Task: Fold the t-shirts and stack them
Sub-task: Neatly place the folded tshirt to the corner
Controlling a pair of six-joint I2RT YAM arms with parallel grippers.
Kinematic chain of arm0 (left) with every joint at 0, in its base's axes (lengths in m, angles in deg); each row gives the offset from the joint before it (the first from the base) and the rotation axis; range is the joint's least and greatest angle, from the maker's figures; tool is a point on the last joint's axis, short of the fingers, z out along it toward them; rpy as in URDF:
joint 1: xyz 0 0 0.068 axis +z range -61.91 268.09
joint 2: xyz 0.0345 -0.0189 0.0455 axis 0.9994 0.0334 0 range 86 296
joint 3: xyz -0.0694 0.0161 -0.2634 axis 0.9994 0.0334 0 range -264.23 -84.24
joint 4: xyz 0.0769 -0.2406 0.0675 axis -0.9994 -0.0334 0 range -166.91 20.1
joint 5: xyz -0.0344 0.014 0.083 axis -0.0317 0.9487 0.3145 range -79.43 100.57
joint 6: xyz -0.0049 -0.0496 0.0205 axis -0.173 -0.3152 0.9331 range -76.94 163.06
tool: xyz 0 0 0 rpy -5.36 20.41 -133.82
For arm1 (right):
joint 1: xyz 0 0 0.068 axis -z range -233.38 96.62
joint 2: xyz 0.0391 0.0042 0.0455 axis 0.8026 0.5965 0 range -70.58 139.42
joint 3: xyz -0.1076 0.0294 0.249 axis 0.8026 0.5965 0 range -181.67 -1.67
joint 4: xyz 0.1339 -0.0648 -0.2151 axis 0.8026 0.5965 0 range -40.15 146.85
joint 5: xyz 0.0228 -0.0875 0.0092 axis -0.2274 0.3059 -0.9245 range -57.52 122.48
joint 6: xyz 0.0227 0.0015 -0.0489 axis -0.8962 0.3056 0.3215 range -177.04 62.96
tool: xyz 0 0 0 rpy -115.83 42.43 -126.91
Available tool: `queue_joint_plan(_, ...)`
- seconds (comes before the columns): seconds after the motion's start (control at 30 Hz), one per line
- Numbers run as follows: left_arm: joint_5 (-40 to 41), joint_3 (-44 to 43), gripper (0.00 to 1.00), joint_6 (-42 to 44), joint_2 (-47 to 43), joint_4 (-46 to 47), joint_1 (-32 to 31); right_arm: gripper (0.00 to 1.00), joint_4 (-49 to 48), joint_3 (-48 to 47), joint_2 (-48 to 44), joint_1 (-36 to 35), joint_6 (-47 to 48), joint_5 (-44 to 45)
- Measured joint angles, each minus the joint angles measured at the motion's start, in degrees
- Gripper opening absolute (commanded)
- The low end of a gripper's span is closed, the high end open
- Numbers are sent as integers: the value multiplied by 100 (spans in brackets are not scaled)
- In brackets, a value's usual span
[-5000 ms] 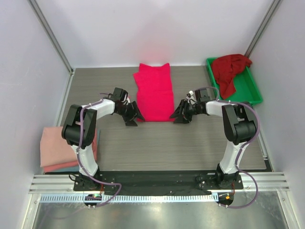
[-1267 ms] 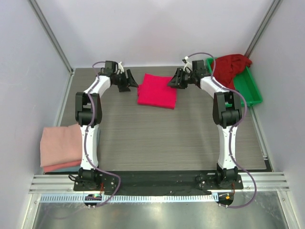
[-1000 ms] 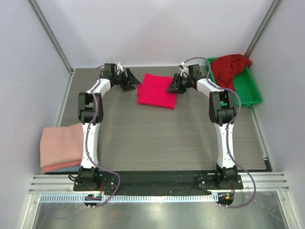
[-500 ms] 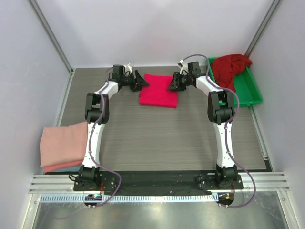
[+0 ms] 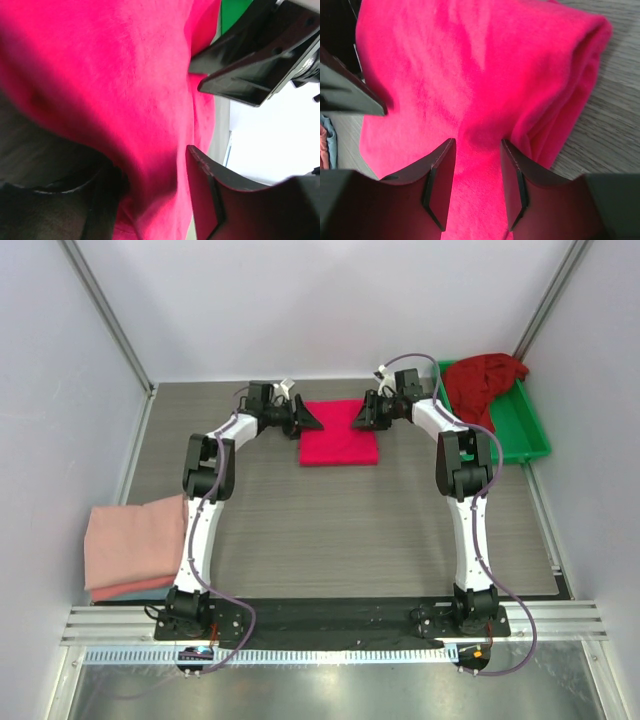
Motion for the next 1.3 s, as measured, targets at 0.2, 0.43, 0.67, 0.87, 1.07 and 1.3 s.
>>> queue_joint_plan(0.2,4,577,30,-70,-249,-2,-153,46,-2,2,-2,-9,2,-9)
queue_joint_plan(0.43,111,1473,12,232,-859,-472,-101,47,37,411,-308,81,31,-208)
queue_joint_plan(0.67,470,2166,0,1784,-1797,-2479,131,47,146,885,-1250,577,157,-400)
queue_joint_plan(0.87,1213,2199,0,3497,-2645,-4345,188,47,87,1316,-1893,1051,302,-485)
queue_joint_plan(1.07,2065,2339,1,4909,-3355,-6008,160,46,114,2059,-2337,979,483,-636)
queue_joint_plan(1.3,2852,3099,0,5665,-3952,-6802,162,46,101,2979,-3200,896,649,-671)
